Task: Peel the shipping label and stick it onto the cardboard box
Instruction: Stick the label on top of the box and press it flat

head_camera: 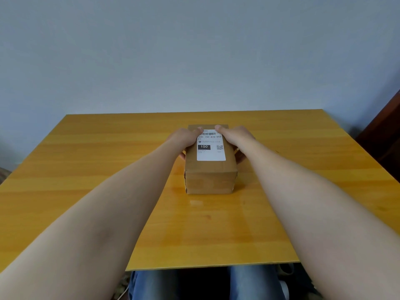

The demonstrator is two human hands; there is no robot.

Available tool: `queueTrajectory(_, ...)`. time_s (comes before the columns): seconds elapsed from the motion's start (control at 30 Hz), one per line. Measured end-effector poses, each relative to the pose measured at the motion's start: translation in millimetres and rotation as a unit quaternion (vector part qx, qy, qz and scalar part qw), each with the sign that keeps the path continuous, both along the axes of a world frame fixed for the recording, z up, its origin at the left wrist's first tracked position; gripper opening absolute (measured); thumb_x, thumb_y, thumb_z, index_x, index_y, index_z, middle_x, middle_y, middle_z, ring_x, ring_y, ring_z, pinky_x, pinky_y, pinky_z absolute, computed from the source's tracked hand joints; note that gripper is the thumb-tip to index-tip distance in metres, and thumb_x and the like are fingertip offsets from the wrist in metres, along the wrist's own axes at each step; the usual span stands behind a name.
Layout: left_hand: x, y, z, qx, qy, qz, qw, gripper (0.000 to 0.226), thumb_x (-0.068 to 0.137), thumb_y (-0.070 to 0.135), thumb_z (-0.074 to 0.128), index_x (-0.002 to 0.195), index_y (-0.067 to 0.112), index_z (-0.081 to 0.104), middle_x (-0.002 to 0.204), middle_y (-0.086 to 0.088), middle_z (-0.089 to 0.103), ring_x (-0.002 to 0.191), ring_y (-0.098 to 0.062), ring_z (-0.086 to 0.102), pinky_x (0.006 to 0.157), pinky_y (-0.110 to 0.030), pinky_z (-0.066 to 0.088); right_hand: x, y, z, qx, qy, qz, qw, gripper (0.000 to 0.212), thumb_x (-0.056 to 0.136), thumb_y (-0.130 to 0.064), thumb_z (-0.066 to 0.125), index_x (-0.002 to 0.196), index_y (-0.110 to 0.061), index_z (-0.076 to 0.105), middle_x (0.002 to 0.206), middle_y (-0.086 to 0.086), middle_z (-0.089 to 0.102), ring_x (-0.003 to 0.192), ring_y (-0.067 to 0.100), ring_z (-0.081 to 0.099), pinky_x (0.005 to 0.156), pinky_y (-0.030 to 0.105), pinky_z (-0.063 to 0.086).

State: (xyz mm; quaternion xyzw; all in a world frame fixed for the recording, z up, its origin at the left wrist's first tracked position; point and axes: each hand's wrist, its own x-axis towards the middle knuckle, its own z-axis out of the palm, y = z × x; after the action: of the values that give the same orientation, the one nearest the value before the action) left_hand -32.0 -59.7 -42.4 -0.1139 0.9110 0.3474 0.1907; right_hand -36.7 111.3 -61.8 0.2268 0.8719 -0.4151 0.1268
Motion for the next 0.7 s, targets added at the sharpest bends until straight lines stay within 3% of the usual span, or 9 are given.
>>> queueTrajectory(0.13,-3.6,-2.5,-4.1,0.017,0.006,0.021,1.000,0.050,0.105,0.064,0.037,0.110,0.018,0.055,0.101,-0.006,0.064,0.067,-0.028,0.065,0.051,-0.030,0.034,-0.4,0.5,-0.2,-0.010,0.003,-0.011,1.000,0.065,0.091,-0.070,0.056,0.107,-0.008,0.068,0.089,0.018,0.077,0.069,0.042,0.078,0.070,0.059,0.066)
queueTrajectory(0.23,-2.2,-1.6,-5.2,0.015,0.019,0.018,1.000,0.049,0.106,0.061,0.036,0.109,0.017,0.055,0.082,-0.003,0.061,0.087,-0.035,0.073,0.052,-0.029,0.034,0.7,0.5,0.7,-0.002,0.006,-0.011,1.000,0.064,0.093,-0.068,0.055,0.105,-0.007,0.069,0.087,0.017,0.077,0.066,0.041,0.077,0.068,0.056,0.066)
queueTrajectory(0.33,-2.6,-1.6,-6.9,0.018,0.024,0.013,0.999,0.049,0.106,0.061,0.037,0.108,0.016,0.056,0.082,-0.002,0.061,0.096,-0.037,0.073,0.053,-0.030,0.037,3.5,0.9,1.1,0.006,0.011,0.000,1.000,0.063,0.092,-0.067,0.059,0.108,-0.007,0.067,0.088,0.017,0.076,0.066,0.039,0.076,0.067,0.054,0.066)
queueTrajectory(0.43,-2.9,-2.6,-8.9,0.025,0.023,0.007,0.999,0.050,0.105,0.062,0.043,0.109,0.014,0.057,0.096,-0.005,0.064,0.074,-0.029,0.067,0.075,-0.041,0.055,5.8,2.8,0.2,-0.006,0.009,0.015,1.000,0.065,0.090,-0.066,0.065,0.116,-0.006,0.067,0.094,0.017,0.076,0.071,0.040,0.076,0.068,0.054,0.066)
queueTrajectory(0.5,-1.9,-3.2,-10.9,0.026,0.014,0.011,1.000,0.054,0.102,0.063,0.049,0.114,0.012,0.058,0.093,-0.005,0.064,0.071,-0.027,0.063,0.093,-0.054,0.055,8.8,2.7,0.1,-0.014,0.003,0.024,1.000,0.068,0.086,-0.066,0.071,0.118,-0.007,0.067,0.096,0.016,0.075,0.073,0.039,0.076,0.067,0.051,0.066)
queueTrajectory(0.63,8.1,1.3,-10.3,0.024,0.005,-0.003,1.000,0.084,0.085,0.076,0.063,0.133,0.008,0.056,0.120,-0.012,0.068,0.105,-0.036,0.067,0.090,-0.058,0.057,15.7,-1.5,0.3,-0.016,-0.007,0.032,0.999,0.077,0.077,-0.070,0.078,0.123,-0.009,0.066,0.102,0.015,0.074,0.078,0.038,0.075,0.073,0.052,0.065)
queueTrajectory(0.7,12.6,2.6,-9.2,0.012,0.014,-0.014,1.000,0.094,0.079,0.080,0.066,0.136,0.007,0.056,0.122,-0.013,0.067,0.110,-0.036,0.066,0.089,-0.057,0.058,19.1,-1.9,-0.4,-0.015,-0.005,0.037,0.999,0.080,0.076,-0.070,0.080,0.125,-0.009,0.065,0.106,0.014,0.073,0.080,0.038,0.075,0.078,0.055,0.065)
